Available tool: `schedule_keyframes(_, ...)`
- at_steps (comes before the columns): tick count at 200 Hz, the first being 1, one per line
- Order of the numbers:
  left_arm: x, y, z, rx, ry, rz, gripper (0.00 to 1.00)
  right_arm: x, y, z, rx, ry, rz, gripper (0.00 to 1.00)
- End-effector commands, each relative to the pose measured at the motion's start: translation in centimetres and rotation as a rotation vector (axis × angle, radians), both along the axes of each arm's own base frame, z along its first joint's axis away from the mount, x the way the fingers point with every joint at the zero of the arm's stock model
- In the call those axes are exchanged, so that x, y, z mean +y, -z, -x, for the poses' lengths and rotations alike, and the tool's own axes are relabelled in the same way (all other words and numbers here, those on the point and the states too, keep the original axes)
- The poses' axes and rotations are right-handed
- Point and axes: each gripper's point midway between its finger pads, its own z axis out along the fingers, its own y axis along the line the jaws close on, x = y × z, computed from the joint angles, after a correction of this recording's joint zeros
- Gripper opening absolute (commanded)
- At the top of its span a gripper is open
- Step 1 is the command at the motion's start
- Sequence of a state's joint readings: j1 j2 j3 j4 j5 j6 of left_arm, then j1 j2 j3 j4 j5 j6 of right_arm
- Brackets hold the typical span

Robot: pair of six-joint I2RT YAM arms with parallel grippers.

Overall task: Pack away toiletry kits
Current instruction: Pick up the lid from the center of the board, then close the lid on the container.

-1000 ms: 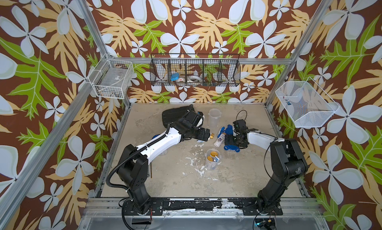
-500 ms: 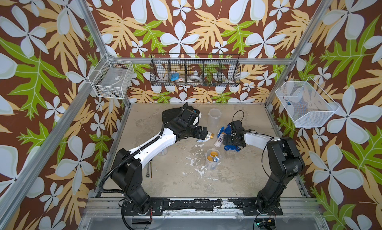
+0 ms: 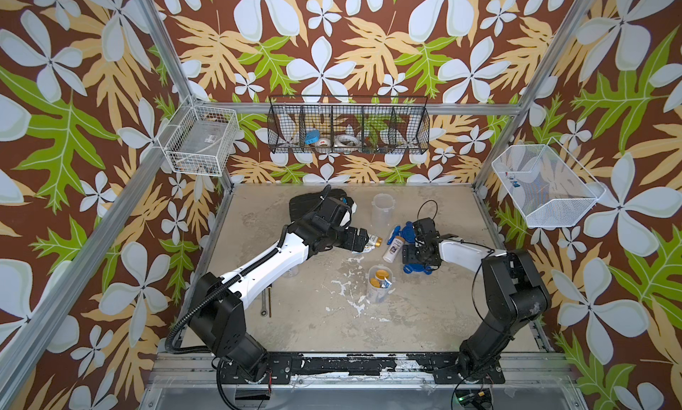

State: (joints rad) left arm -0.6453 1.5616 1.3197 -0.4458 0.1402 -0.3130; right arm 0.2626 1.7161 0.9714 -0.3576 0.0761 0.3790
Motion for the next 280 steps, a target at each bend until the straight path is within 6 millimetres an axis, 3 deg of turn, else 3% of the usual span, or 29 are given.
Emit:
schedule_keyframes(1, 0.1, -0.4, 0.1, -0.006, -0.002, 0.009, 0.96, -0.1, -1.7, 1.0, 0.007, -0.028, 0.005, 0.74)
schedule_keyframes(35, 0.8, -0.3, 0.6, -0.007, -0.011, -0.002, 0.95, 0.2, -5.1, 1.9, -0.034, -0.066, -0.016, 0.73)
schedule_keyframes(76, 2.1, -0.2, 1.5, -0.015, -0.034, -0.014, 0.95, 1.9, -10.1, 5.2, -0.074, -0.105, -0.074, 0.73)
schedule_keyframes(110, 3.1, 0.1, 2.5, -0.018, -0.052, -0.021, 0.95, 5.1, -14.6, 8.8, -0.12, -0.156, -0.136, 0.72)
schedule_keyframes(135, 3.8, 0.3, 3.3, -0.017, -0.064, -0.013, 0.95, 8.1, -16.3, 11.6, -0.123, -0.208, -0.184, 0.71)
schedule_keyframes(156, 4.3, 0.1, 4.0, -0.021, -0.065, -0.006, 0.95, 10.8, -17.0, 13.2, -0.116, -0.267, -0.2, 0.71)
schedule_keyframes(186, 5.1, 0.5, 5.1, -0.018, -0.062, -0.007, 0.95, 13.3, -17.1, 13.6, -0.115, -0.308, -0.166, 0.7)
schedule_keyframes(241, 6.1, 0.4, 6.8, -0.015, -0.052, -0.002, 0.95, 13.9, -15.2, 12.2, -0.12, -0.32, -0.078, 0.7)
schedule_keyframes(280, 6.6, 0.0, 7.6, -0.018, -0.046, -0.001, 0.95, 15.0, -15.2, 11.3, -0.134, -0.381, -0.054, 0.7)
